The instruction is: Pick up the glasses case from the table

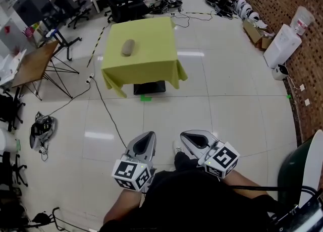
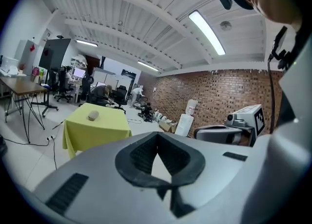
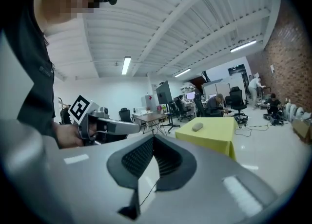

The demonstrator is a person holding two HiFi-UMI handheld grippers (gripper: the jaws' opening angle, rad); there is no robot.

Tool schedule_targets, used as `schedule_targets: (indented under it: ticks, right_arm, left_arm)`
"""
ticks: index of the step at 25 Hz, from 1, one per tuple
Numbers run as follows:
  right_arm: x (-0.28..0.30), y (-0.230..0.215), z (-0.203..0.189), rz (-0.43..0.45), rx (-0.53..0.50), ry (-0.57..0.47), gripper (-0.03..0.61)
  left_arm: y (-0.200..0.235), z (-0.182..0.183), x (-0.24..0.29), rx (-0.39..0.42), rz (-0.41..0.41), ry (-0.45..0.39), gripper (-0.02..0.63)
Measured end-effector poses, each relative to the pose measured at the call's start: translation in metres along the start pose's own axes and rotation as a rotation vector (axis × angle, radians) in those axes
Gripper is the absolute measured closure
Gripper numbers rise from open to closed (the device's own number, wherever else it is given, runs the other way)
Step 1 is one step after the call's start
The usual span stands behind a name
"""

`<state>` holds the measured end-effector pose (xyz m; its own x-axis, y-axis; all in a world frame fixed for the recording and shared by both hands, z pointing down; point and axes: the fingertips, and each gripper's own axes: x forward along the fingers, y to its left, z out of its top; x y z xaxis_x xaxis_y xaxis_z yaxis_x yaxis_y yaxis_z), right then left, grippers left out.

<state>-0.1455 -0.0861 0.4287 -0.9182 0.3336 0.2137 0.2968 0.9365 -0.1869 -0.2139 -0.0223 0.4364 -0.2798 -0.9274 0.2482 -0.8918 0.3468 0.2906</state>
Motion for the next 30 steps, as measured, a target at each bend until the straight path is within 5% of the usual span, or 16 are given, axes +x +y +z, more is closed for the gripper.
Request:
schedule_targets:
  ticks: [15,30]
  right_arm:
    - [0.047,-0.154,0.053,0.025,0.015,-0.08,0.577]
    - [0.154,-0.197,0.056,0.086,0.03,0.019,0.577]
  left_arm:
    - [0.032,0.078,0.148,0.097,0.009,-0.003,0.611]
    - [0.138,0.08,0.18,-0.011,0.093,0.018,0.611]
